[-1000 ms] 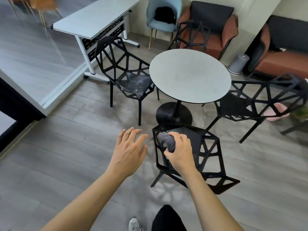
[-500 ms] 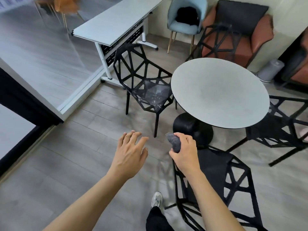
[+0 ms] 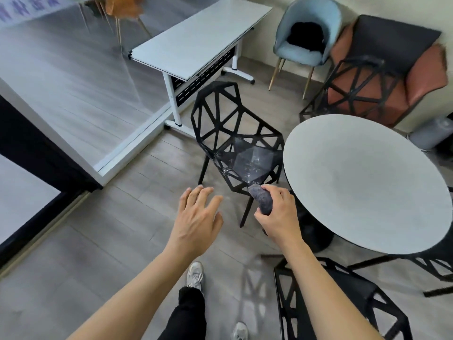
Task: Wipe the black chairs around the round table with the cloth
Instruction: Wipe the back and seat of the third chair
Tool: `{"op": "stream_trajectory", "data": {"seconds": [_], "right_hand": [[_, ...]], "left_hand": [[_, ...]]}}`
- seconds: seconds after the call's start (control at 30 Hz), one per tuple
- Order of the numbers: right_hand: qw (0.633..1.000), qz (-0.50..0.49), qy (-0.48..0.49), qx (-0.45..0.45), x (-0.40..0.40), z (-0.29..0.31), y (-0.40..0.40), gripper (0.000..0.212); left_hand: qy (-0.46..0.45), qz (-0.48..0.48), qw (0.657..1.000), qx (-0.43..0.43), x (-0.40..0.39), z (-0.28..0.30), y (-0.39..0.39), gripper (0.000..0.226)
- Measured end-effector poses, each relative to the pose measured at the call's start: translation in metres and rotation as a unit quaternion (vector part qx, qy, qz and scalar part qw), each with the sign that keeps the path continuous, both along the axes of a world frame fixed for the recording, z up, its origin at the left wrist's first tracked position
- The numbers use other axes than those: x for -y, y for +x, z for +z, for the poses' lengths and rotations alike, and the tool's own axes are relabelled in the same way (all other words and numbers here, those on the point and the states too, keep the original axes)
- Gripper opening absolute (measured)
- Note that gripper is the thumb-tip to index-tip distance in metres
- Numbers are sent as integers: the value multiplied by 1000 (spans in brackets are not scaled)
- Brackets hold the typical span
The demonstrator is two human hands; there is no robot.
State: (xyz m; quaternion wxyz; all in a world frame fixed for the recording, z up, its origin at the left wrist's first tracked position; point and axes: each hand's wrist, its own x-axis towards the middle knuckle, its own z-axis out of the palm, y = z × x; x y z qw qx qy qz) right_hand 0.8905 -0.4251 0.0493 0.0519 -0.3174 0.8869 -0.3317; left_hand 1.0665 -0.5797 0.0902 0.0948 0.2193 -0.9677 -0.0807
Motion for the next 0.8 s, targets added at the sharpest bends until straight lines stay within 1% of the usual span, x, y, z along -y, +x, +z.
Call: {"op": "stream_trajectory", "data": {"seconds": [0.2,0.3,0.53,0.67,0.8], "right_hand": [[1000,5,-5,-30,75,5,-31,65],[999,-2,-8,-32,105,6,-47,65],[1000,-6,10,-21,147,-6,-98,64],[1000,3,14,-3,169,-23,-145,66],[999,24,39,26,191,-51,-204,69]], "left_hand": [[8,-1,1000,4,84,0,-38,38],[0,-15,1000,26,115,-2,-58,40],[15,-22,999,47,159,-14,-103,39],[31,-1,997,68,180,-35,-138,40],[63,26,992,103,192,-65,-178,36]]}}
